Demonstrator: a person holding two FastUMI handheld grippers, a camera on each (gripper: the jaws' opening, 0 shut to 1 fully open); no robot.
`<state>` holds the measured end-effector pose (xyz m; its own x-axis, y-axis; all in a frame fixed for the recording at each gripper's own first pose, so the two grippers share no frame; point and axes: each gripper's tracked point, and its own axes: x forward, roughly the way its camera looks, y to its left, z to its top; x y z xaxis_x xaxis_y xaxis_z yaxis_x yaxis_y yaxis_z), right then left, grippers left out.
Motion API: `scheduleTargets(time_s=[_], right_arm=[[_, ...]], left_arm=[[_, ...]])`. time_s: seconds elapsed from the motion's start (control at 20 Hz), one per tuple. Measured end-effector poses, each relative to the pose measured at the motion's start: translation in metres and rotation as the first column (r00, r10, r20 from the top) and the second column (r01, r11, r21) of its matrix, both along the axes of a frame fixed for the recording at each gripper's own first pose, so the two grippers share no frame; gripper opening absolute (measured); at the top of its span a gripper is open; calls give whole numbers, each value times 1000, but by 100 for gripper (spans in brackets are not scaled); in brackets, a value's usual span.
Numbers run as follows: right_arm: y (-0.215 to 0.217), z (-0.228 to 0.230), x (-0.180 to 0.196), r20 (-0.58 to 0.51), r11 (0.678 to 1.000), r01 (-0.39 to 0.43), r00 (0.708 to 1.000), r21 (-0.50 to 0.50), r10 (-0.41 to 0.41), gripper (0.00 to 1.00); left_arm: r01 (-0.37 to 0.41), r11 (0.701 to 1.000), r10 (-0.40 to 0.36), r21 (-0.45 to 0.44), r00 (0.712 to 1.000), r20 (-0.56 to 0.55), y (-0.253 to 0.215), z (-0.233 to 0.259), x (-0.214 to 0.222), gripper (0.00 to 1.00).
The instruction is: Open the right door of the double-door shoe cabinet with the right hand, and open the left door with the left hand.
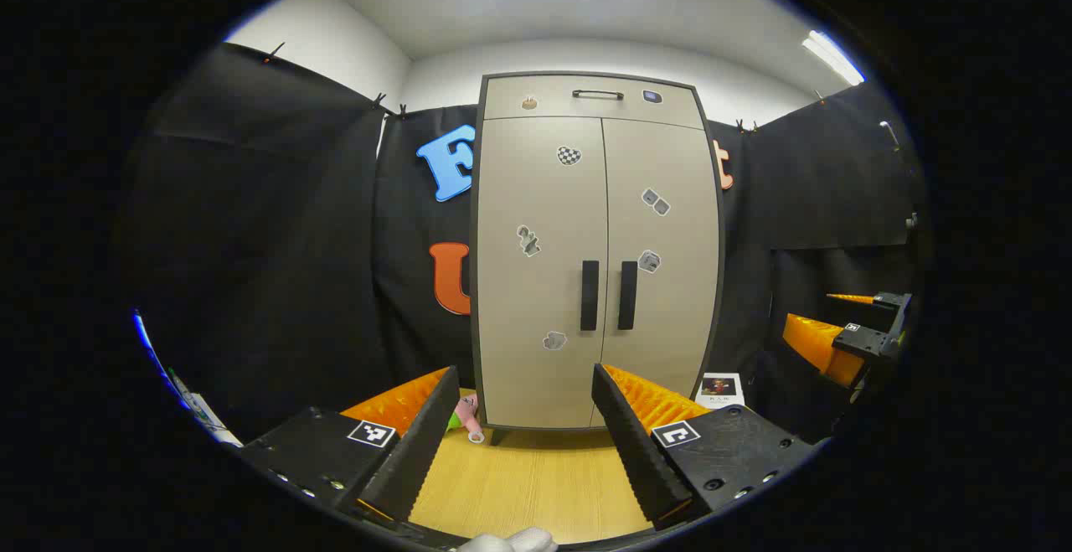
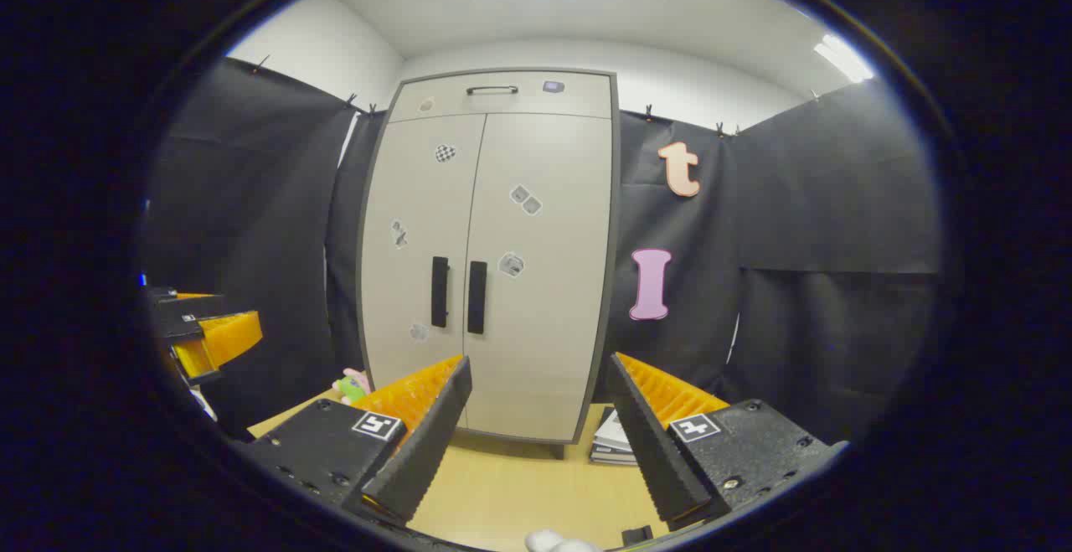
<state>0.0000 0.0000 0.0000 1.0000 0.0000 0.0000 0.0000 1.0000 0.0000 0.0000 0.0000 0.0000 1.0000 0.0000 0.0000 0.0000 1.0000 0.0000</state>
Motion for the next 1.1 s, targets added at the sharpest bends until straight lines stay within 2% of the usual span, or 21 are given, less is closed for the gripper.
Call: scheduleTargets(time_s=[0.8,1.1], right_arm=[[-4,0,8,-13,999,45,999,27,-45,100],[9,-4,34,-29,998,54,998,27,-53,100]], left_arm=[[33,999,-33,26,999,11,3,6,18,95],[35,999,-35,20,999,-2,11,-1,22,95]])
